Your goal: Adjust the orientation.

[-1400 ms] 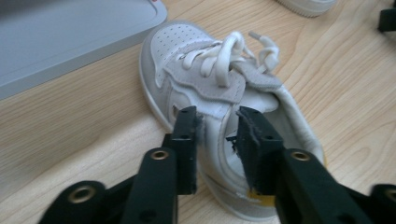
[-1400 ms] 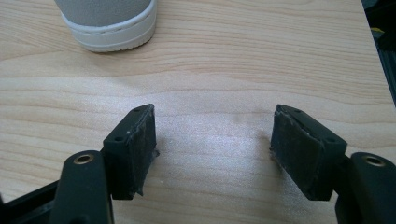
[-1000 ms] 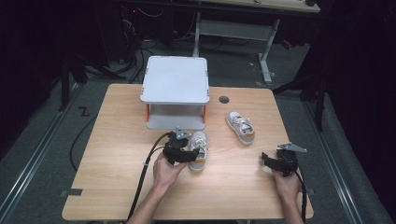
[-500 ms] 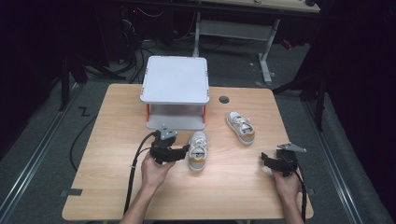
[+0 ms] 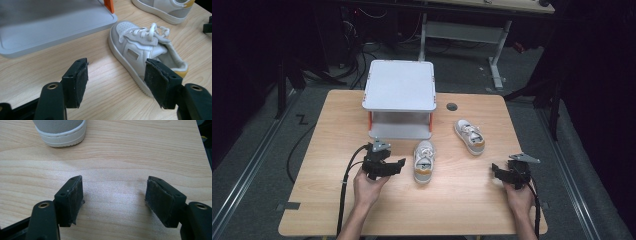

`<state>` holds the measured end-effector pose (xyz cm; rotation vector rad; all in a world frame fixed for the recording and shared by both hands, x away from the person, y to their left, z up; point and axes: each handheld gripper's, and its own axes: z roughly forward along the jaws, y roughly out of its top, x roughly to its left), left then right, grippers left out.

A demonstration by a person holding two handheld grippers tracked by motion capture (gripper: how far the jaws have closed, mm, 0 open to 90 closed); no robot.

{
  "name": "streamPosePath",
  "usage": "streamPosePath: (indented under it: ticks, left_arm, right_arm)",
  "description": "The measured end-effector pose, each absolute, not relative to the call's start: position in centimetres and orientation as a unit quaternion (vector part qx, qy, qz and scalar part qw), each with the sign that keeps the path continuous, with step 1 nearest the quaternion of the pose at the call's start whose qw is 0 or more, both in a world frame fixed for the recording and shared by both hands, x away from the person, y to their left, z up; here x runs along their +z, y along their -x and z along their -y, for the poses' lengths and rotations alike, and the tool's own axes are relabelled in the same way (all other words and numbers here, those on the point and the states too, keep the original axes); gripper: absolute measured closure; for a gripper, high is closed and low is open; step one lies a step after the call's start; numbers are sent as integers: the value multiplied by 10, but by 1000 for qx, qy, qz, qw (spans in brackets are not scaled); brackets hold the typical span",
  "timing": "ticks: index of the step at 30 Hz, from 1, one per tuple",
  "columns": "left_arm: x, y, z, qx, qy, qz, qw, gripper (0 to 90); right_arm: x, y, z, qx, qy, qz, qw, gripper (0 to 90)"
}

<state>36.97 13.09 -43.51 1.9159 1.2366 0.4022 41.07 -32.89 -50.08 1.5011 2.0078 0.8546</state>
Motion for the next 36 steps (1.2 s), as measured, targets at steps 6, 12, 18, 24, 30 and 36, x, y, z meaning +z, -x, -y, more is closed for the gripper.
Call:
streamPosePath:
  ticks: [6, 12, 18, 24, 30, 36]
  left_arm:
    - [-437, -363, -146, 165, -748, -496, 408, 352]
    - [-440, -358, -159, 170, -737, -509, 411, 346]
    - [-444, -355, -168, 176, -728, -518, 414, 339]
    - [-458, -352, -182, 189, -723, -533, 397, 334]
    - [-477, -357, -198, 192, -697, -570, 390, 332]
    - [-482, -362, -199, 204, -694, -576, 382, 326]
  right_arm:
    - [-501, -411, 329, 313, -549, -735, 244, 304]
    - [-501, -411, 329, 313, -549, -736, 245, 304]
    - [-501, -410, 329, 312, -549, -736, 245, 305]
    - [-501, -410, 329, 312, -551, -734, 246, 309]
    - [-501, -410, 329, 312, -548, -735, 247, 314]
    - [-501, -410, 329, 312, -550, -735, 246, 310]
